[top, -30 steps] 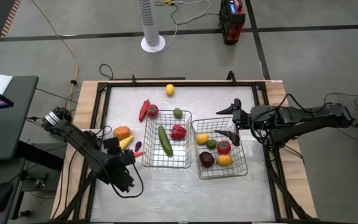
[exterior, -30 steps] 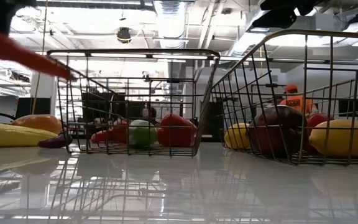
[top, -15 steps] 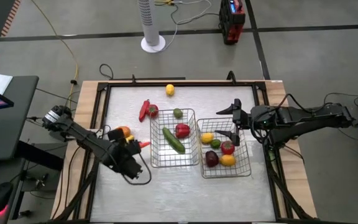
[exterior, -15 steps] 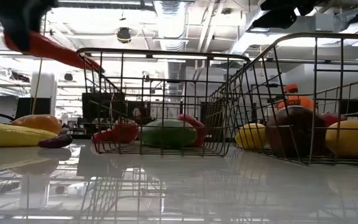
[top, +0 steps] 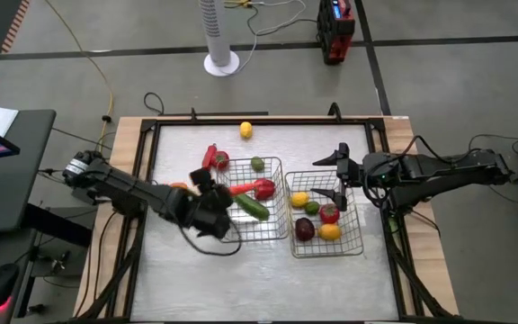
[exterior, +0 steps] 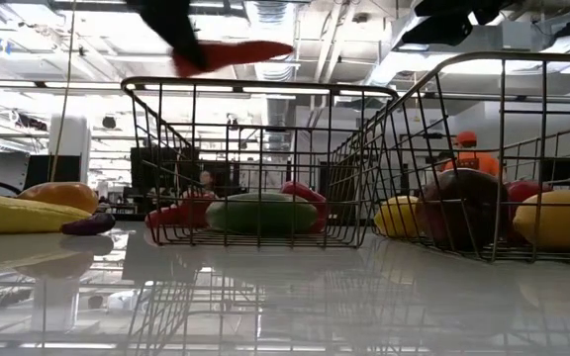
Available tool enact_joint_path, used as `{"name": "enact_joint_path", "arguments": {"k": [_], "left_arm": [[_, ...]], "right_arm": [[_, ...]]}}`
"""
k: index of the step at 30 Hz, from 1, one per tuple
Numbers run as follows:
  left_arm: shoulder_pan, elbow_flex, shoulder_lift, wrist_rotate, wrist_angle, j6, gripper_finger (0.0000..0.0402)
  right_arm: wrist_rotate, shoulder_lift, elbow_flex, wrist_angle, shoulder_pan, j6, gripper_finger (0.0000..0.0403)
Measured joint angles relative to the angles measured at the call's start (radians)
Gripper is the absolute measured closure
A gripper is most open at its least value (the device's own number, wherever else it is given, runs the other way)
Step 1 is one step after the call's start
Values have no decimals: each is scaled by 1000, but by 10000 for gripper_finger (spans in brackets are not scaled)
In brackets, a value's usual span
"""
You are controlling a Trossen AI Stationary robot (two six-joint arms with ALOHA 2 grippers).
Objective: Sort produce into baskets
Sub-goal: Put the carrot into the left wire basket, then put the potato into the left wire basket
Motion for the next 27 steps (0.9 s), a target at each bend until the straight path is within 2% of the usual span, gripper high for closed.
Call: {"name": "enact_joint_path", "arguments": {"k": [4,8,11,17,22,27], "left_arm": [[92,0,1,120,53,86,183],[145,0,1,210,-1,80,149],[158,0,1,212,-120,56,138],[190,-3,-7,135,-382,-85,137],[224,-3,-39,181,-393,-80,136],[270,-3,-71,174,-384,-37,136]], "right_arm": [[0,0,0,-13,0,2,14],[0,0,0,-29,0,-1,14],[0,0,0,-30,0,-7,14],[0,0,0,-31,0,-9,14],[0,0,0,-30,0,-8,14],[0,0,0,-31,0,-8,14]]}}
